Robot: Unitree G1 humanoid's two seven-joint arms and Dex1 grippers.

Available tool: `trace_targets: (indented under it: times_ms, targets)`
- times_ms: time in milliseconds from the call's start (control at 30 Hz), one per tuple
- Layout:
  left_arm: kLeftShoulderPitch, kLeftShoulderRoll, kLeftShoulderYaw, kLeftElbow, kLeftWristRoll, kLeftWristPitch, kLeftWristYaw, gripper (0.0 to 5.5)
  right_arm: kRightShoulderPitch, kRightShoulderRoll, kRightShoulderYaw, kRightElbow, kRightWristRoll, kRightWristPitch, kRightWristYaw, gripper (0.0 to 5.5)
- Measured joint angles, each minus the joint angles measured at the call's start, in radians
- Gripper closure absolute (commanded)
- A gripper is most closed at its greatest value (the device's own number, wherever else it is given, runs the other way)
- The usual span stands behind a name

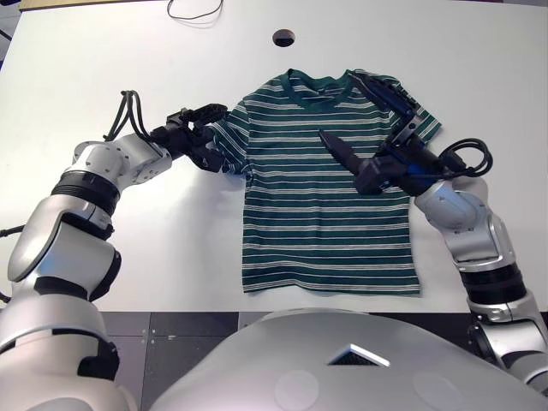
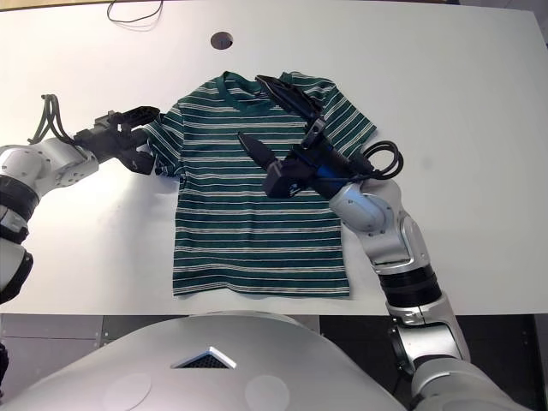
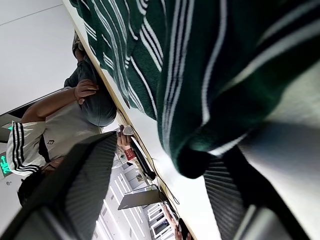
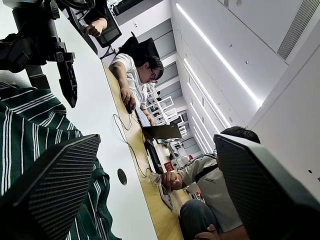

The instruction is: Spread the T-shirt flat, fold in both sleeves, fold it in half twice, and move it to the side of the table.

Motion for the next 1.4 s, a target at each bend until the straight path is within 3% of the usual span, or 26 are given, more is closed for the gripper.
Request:
trace_targets:
  times_ms: [400, 1033, 1400]
  targets:
    - [0.022, 0.005, -0.011, 0.022, -0.037, 0.008, 0.021, 5.37, 0.024, 0.000, 0.000, 0.001, -0.001, -0.001, -0.001, 1.35]
    - [0.285, 0.067, 0.184, -0.236, -0.229, 0.108, 0.049, 5.39, 0.040, -0.001, 0.008, 0.038, -0.018, -0.019, -0.024, 1.35]
    - [0.288, -0.068, 0.237, -0.371, -0.260, 0.112, 0.065, 5.39, 0.039, -0.006, -0.021, 0.110, -0.020, -0.025, -0.074, 1.35]
